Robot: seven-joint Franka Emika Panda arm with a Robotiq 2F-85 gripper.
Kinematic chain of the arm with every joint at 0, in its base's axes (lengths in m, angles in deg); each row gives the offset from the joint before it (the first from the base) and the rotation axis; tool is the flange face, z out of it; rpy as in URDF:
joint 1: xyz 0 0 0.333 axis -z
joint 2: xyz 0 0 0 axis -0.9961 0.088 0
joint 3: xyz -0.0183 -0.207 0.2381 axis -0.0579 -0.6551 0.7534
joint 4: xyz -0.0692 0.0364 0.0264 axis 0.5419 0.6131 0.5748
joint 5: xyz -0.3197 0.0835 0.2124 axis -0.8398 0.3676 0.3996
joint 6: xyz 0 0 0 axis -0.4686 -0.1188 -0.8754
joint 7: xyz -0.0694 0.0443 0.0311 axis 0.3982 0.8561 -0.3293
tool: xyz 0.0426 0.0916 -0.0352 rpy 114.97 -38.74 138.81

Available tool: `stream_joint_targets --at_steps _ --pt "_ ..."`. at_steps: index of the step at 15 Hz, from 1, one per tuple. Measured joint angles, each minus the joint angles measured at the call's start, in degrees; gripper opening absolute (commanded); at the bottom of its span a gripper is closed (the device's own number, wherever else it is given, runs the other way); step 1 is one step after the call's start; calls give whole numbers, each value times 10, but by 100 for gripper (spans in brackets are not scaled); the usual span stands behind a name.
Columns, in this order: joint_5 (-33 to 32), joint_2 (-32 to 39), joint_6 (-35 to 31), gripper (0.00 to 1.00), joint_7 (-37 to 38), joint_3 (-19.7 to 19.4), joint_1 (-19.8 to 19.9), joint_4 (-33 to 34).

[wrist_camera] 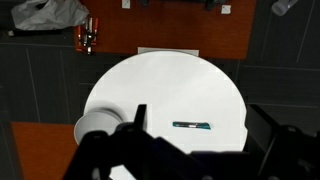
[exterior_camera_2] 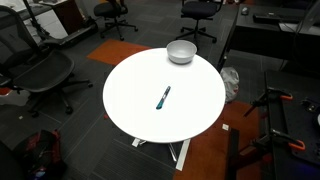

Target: Place the marker inside the grey bowl

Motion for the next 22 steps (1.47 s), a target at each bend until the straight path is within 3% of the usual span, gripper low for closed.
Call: stream_joint_targets --at_steps 8,16,22 --pt "43 5 -92 100 44 2 0 -58" --pt "54 28 -252 100 219 55 5 -145" --pt "69 91 -334 100 341 86 9 -157"
